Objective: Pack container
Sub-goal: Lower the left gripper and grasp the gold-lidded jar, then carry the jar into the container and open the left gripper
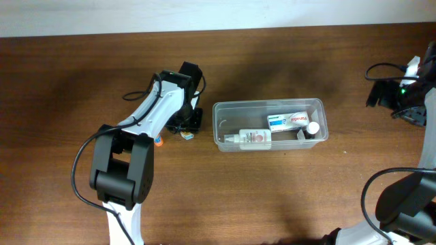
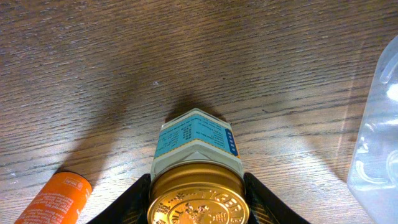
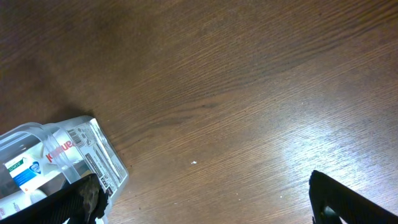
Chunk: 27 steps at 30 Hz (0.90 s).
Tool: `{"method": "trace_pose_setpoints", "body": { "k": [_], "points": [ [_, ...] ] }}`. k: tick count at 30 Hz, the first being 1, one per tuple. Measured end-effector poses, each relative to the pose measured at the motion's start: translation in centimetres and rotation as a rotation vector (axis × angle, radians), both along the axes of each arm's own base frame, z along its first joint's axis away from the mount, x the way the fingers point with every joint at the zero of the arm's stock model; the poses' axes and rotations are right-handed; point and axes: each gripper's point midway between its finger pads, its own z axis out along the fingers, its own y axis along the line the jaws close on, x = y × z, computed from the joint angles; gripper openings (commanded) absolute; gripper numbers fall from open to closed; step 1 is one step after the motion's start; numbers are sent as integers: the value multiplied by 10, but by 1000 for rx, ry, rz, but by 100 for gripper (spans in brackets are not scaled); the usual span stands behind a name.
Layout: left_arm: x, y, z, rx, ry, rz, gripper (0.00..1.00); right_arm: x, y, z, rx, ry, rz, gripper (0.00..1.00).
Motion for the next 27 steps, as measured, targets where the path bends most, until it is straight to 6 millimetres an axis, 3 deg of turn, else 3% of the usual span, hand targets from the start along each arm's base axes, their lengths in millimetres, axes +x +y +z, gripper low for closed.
{"method": "trace_pose_setpoints", "body": {
  "k": [7, 10, 14, 22, 27],
  "points": [
    [1, 0, 2, -1, -4, 0, 41, 0, 0, 0, 0, 0, 1, 98],
    [9, -3, 13, -10, -27, 0, 41, 0, 0, 0, 0, 0, 0, 98],
    [30, -11, 49, -33, -91, -1, 41, 0, 0, 0, 0, 0, 0, 98],
    [52, -21, 131, -80, -208, -4, 40, 0, 0, 0, 0, 0, 1, 98],
    [52, -51, 183, -175, -297, -69, 41, 0, 0, 0, 0, 0, 0, 98]
  ]
}}
